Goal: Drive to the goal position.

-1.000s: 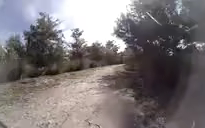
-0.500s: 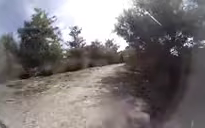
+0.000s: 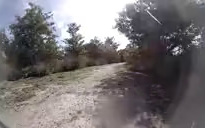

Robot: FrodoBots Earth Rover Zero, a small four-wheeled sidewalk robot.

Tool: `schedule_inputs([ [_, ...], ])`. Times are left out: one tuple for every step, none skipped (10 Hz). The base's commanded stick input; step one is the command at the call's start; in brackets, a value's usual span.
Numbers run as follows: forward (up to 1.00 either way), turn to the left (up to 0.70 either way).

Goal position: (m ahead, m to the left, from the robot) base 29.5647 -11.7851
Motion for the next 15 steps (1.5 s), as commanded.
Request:
schedule_inputs([
  [0.85, 0.00],
  [0.85, 0.00],
  [0.85, 0.00],
  [0.84, 0.00],
  [0.84, 0.00],
  [0.84, 0.00],
  [0.84, 0.00],
  [0.84, 0.00],
  [0.84, 0.00],
  [0.84, 0.00],
  [0.84, 0.00],
  [0.84, 0.00],
  [0.84, 0.00],
  [0.84, 0.00],
  [0.84, 0.00],
])
